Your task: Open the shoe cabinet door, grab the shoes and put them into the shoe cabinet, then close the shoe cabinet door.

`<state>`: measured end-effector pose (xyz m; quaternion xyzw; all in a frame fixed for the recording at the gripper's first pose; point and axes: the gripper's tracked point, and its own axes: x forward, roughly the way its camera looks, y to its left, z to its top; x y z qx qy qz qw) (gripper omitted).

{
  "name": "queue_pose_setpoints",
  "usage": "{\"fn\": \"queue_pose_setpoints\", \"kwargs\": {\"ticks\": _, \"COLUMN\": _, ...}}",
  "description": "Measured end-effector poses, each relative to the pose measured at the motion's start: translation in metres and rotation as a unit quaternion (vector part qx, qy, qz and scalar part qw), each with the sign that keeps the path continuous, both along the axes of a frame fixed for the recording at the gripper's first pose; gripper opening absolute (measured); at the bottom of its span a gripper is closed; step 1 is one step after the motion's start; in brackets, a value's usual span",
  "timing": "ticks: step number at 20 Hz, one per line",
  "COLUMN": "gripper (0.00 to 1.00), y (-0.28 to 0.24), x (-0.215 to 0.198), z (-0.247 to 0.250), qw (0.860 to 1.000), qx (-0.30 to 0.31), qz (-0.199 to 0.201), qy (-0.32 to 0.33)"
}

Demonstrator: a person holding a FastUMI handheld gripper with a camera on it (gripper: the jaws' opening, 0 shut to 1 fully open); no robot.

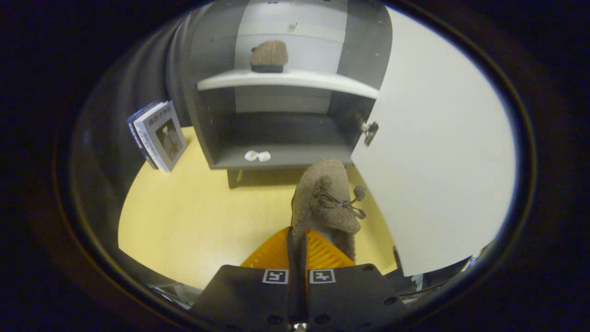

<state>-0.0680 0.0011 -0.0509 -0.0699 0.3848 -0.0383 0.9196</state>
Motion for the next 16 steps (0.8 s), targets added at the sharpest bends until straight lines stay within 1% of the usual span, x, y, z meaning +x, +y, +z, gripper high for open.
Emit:
{"fn": "queue_pose_setpoints", "kwargs": {"ticks": 3, "gripper": 0.03, "y": 0.007, "x": 0.024, "z": 0.063, "qw": 0.998, "qx": -0.006, "qz": -0.005, "qy": -0.060}}
{"fn": "queue_pose_setpoints", "kwargs": {"ticks": 6, "gripper": 0.03, "y": 0.013, "x": 0.048, "z": 0.104, "qw": 0.995, "qx": -0.009, "qz": -0.005, "qy": -0.101}}
{"fn": "queue_pose_setpoints", "kwargs": {"ticks": 9, "gripper": 0.03, "y": 0.017, "x": 0.082, "z": 0.133, "qw": 0.992, "qx": -0.010, "qz": 0.001, "qy": -0.127}}
{"fn": "queue_pose_setpoints", "kwargs": {"ticks": 12, "gripper": 0.03, "y": 0.012, "x": 0.129, "z": 0.157, "qw": 0.989, "qx": -0.015, "qz": 0.007, "qy": -0.148}}
{"fn": "queue_pose_setpoints", "kwargs": {"ticks": 16, "gripper": 0.02, "y": 0.004, "x": 0.213, "z": 0.177, "qw": 0.986, "qx": -0.019, "qz": 0.015, "qy": -0.166}}
